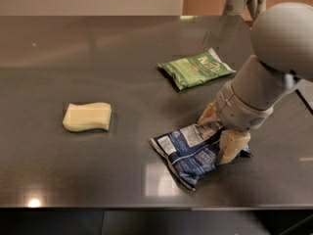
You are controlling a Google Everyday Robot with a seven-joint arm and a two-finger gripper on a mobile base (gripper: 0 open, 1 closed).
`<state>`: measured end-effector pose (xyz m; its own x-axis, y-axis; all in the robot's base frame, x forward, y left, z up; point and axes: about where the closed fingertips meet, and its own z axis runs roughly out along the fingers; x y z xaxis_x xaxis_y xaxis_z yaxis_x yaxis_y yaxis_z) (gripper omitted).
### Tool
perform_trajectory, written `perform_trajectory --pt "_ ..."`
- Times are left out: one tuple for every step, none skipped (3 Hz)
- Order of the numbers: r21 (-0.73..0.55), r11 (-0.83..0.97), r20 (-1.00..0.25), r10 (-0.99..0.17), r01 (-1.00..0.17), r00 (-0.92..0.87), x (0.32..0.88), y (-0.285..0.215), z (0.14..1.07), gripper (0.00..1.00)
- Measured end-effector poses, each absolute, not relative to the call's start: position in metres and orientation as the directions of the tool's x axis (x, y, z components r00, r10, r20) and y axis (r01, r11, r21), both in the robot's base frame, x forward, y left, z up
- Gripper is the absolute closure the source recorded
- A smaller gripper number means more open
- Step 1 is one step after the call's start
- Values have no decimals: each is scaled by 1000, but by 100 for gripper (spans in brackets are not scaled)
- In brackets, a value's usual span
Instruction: Move blue chip bag near sponge
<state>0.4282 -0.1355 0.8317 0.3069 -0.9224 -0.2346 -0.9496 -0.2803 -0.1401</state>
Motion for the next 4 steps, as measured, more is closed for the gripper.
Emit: perform_trajectory --pt "-132 -268 -232 -928 -954 293 432 -131 841 71" --pt "-127 -243 -267 -925 -962 269 437 -112 864 95" --pt "-124 -237 -303 -916 -963 265 444 -78 885 100" --pt "-118 -244 -329 -905 -963 269 449 -45 893 100"
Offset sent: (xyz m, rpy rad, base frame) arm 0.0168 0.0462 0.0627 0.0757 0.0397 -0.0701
